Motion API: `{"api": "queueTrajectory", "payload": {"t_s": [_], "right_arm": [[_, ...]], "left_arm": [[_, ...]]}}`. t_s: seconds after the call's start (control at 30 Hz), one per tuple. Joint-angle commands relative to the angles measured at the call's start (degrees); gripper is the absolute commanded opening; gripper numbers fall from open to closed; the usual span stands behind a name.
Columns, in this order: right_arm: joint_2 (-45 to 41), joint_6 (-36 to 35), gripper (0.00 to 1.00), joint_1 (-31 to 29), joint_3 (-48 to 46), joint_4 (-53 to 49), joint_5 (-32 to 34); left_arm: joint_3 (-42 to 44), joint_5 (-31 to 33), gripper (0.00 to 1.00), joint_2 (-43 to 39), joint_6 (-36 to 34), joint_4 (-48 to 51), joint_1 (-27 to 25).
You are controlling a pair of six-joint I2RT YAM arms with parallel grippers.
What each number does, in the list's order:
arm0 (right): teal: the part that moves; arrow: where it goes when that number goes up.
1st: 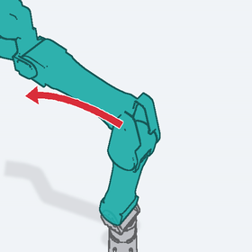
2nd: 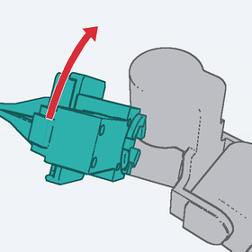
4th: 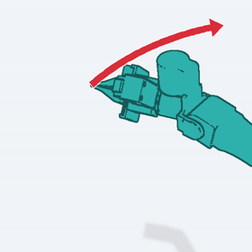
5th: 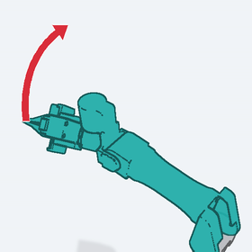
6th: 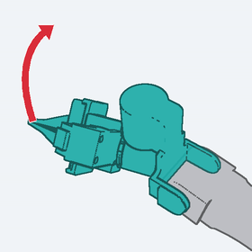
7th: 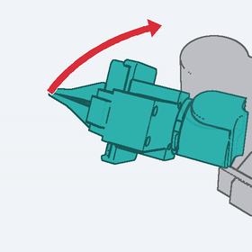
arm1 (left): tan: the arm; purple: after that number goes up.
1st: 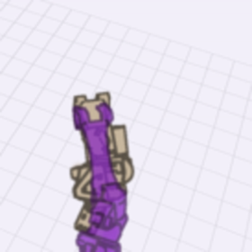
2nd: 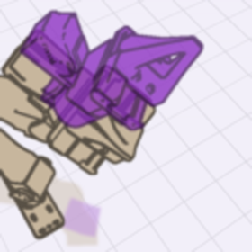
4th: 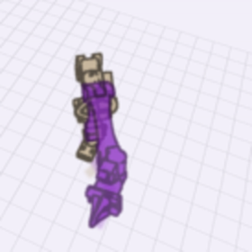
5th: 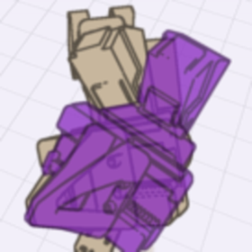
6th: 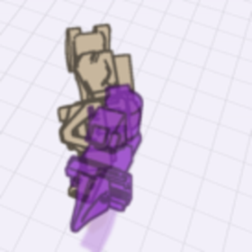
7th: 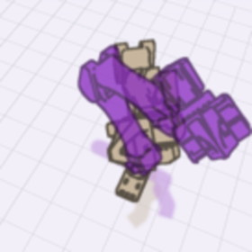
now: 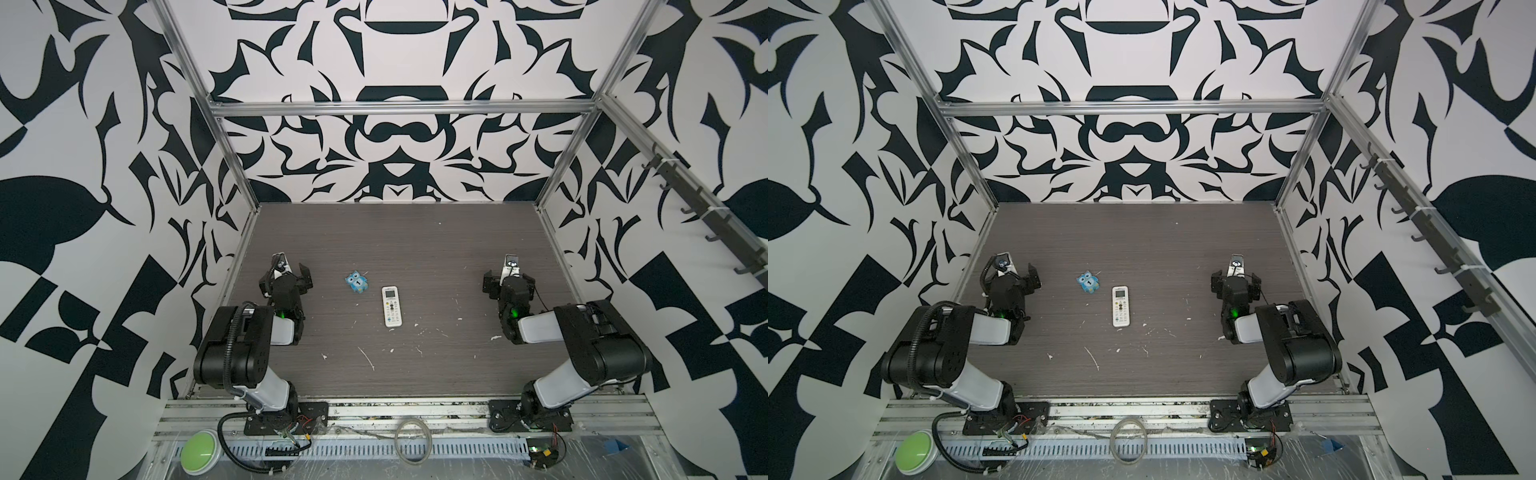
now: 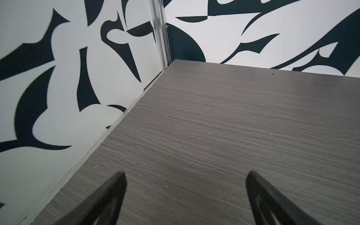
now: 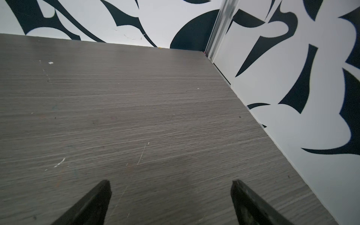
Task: Load the batteries into the remote control
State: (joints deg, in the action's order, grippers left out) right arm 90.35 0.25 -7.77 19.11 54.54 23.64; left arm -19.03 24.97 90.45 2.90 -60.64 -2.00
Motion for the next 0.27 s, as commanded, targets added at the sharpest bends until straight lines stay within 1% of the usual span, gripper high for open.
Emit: {"api": "queueTrajectory", "payload": {"t_s": [0.0,0.07,0.23], "right_arm": [[-1.0,1.0,1.00,-0.2,0.2,0.3,-0.3],[-1.0,1.1,1.00,-0.2,0.2,0.3,-0.3],[-0.7,1.2,1.00,-0.2,0.5,0.2,-0.9]], "left_arm": [[-0.2,-1.3,0.99,-0.5,1.6,2.1,0.1],[0.2,-1.0,0.99,0.2,1.2,0.0,0.1],[0.1,-0.9,0.99,0.1,1.3,0.4,0.0]]}}
